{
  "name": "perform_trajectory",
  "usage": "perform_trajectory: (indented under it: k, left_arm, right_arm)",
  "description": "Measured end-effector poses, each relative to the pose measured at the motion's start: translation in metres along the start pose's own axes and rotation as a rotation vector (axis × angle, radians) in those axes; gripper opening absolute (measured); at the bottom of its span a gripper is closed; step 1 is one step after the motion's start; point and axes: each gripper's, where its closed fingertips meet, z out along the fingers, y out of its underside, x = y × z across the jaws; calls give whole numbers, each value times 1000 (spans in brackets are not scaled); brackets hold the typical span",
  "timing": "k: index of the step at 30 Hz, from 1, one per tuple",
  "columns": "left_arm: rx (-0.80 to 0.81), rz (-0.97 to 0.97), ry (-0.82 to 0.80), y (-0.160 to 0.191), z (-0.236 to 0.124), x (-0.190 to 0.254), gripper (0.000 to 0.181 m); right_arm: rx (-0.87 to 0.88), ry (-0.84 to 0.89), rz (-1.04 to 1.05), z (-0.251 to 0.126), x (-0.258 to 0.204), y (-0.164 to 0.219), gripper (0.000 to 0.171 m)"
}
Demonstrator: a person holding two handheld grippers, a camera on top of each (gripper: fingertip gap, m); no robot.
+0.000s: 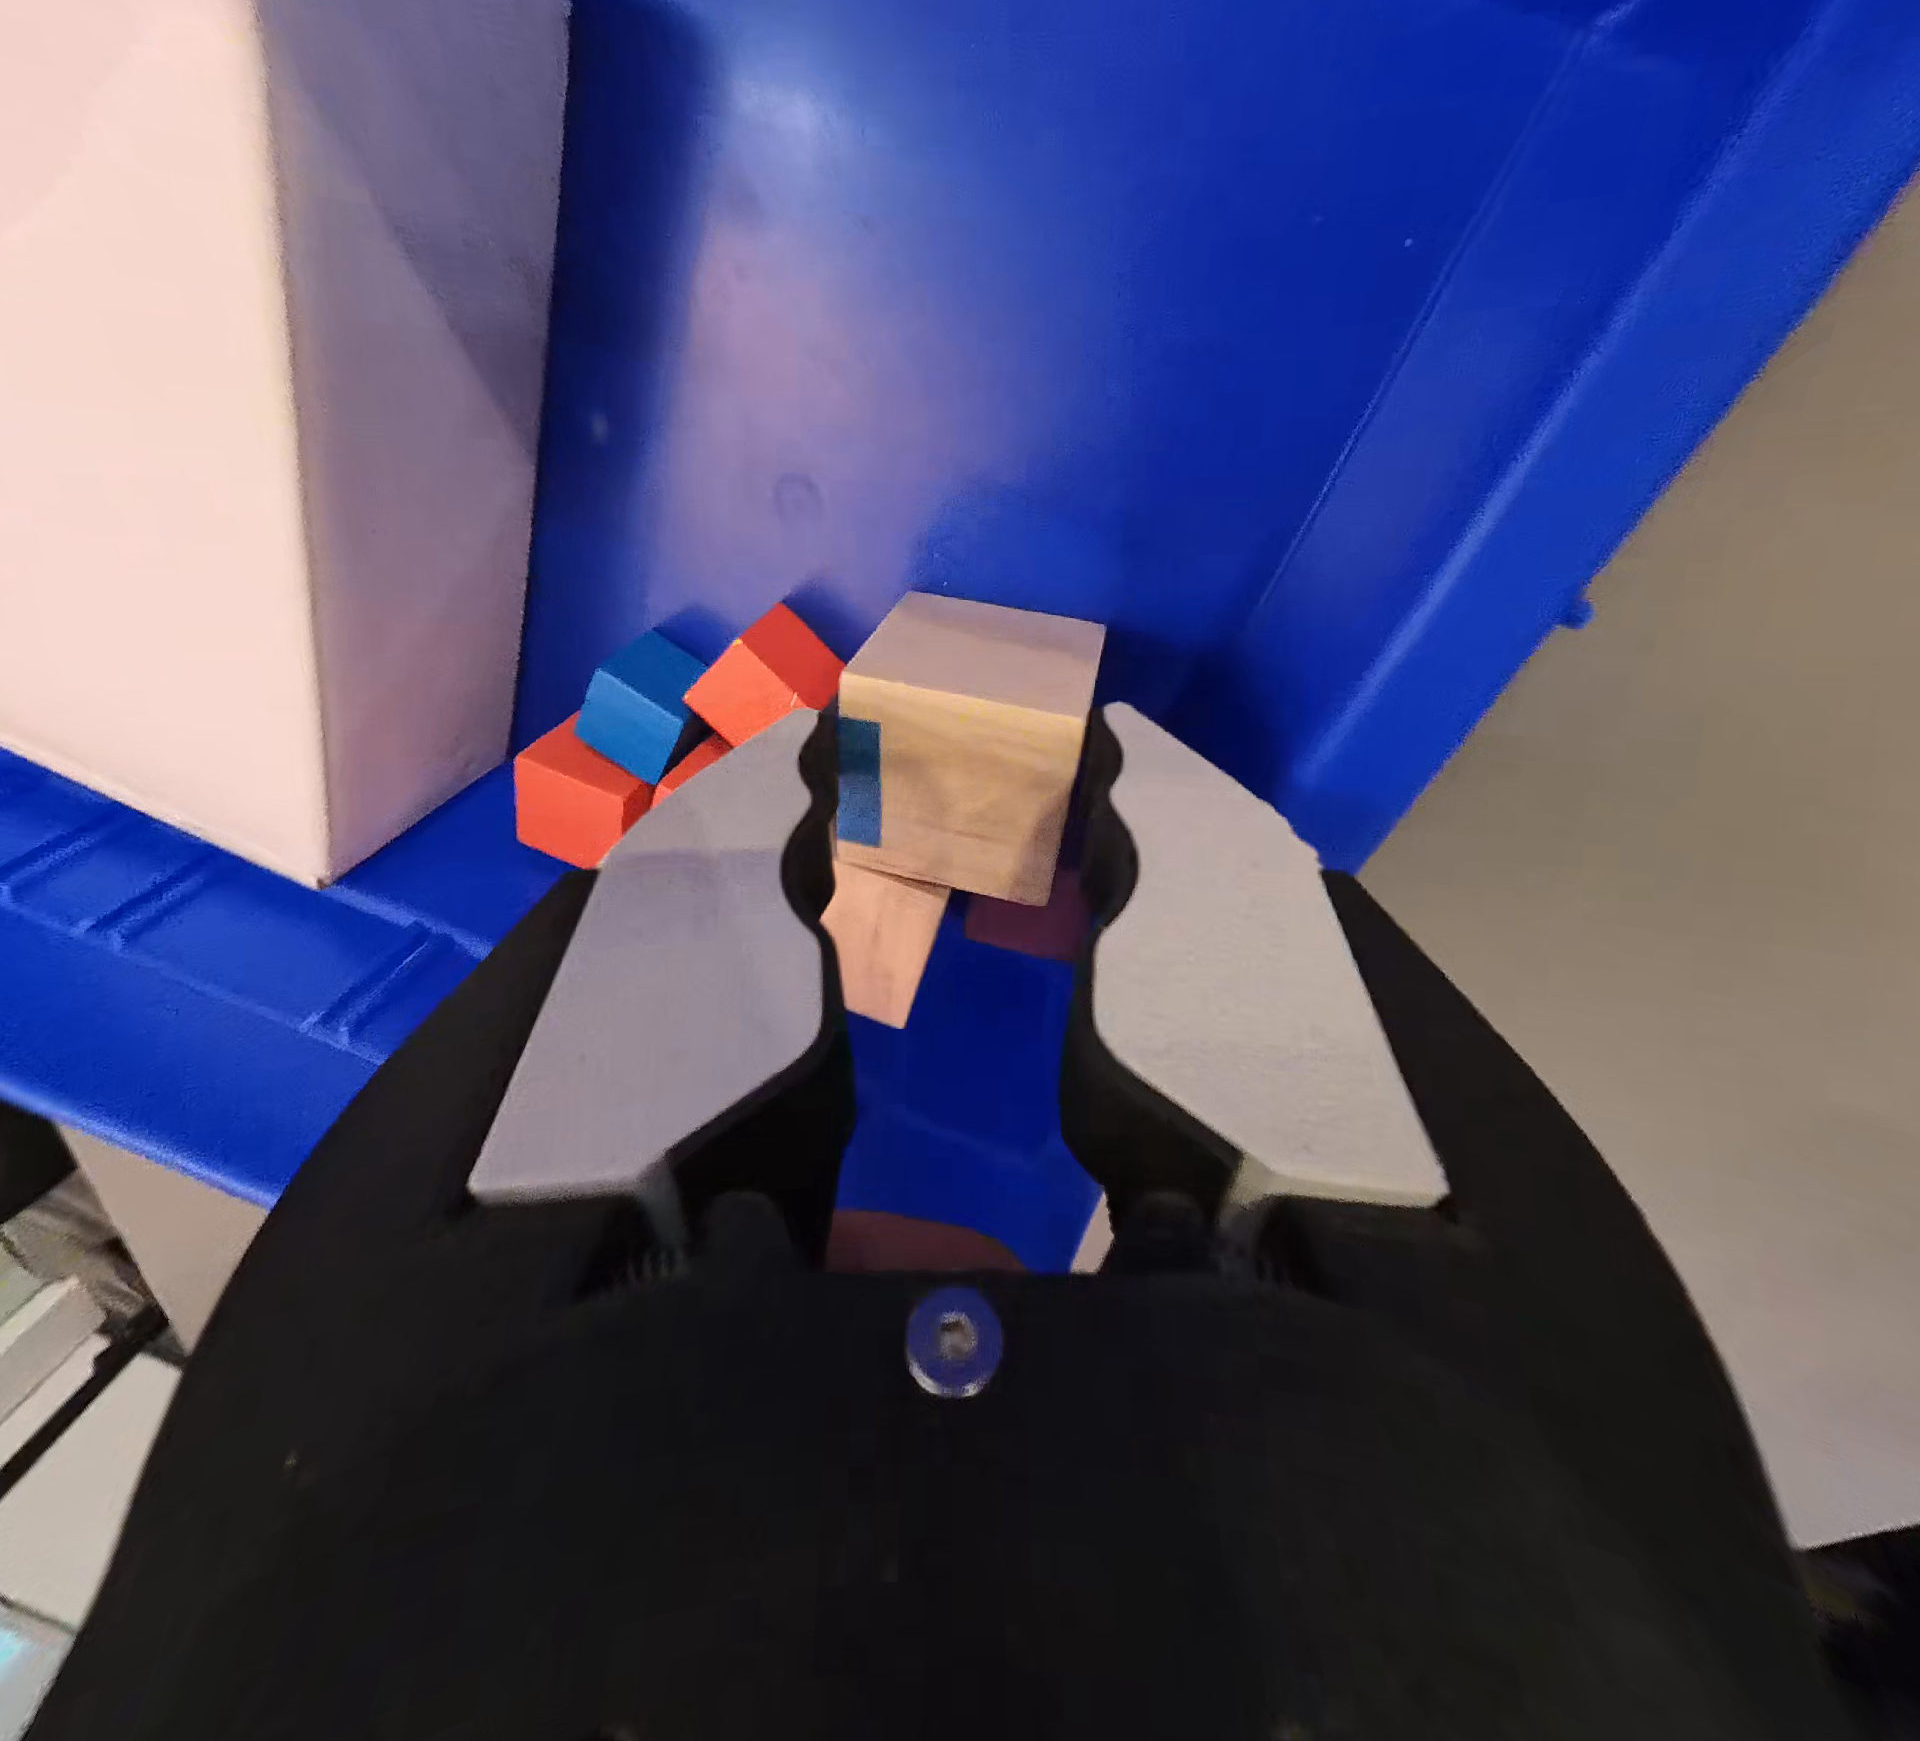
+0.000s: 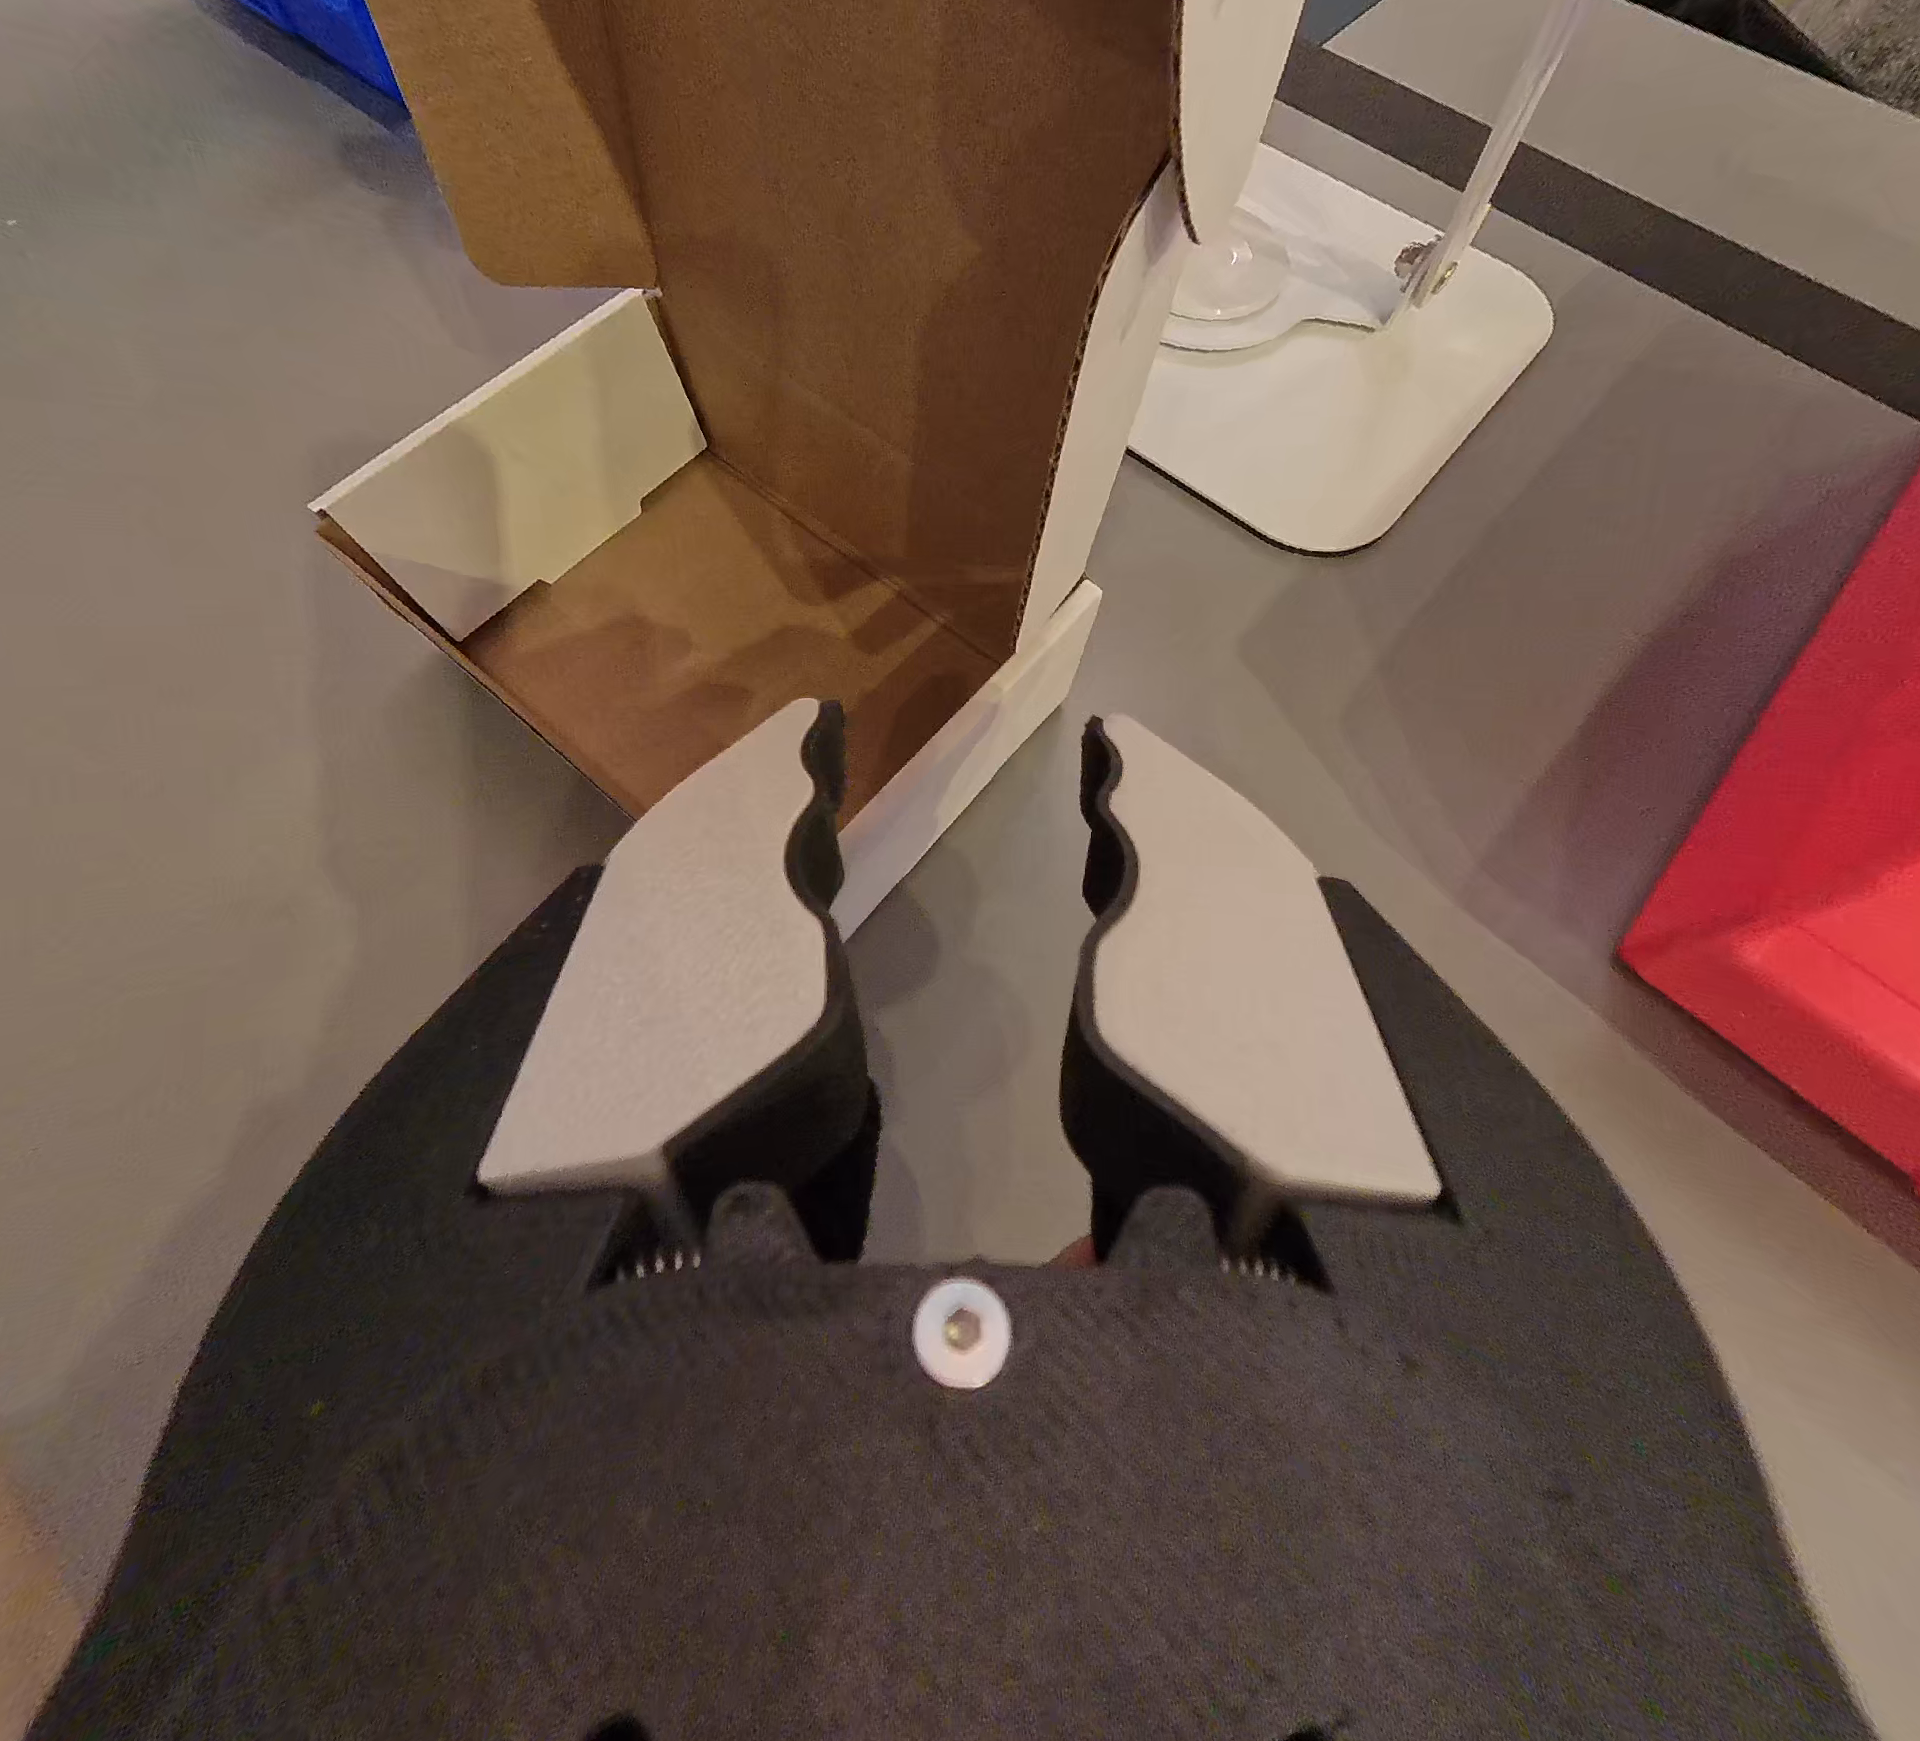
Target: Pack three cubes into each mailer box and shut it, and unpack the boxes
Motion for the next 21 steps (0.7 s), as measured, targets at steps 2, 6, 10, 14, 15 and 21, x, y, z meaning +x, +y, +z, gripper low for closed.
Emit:
perform_trajectory:
  k: [2,6,10,14,15,21]
  left_arm:
    - [-28,12,9,1,3,-1,46]
    - [2,7,-47,-3,-4,-11,46]
    - [198,-51,-131,-32,-46,-12,45]
    - [470,-59,-176,-86,-114,19,45]
    - [533,-43,-169,-102,-131,35,45]
    - [720,97,-141,-191,-199,139,45]
  right_arm:
    - [0,0,2,0,0,0,43]
    - [1,-5,6,0,0,0,43]
    - [9,-6,2,-2,-1,-2,42]
    - [13,-15,1,-2,-3,-3,41]
    - [11,-16,0,-2,-3,-3,41]
    - [15,-13,-4,-3,-3,-4,41]
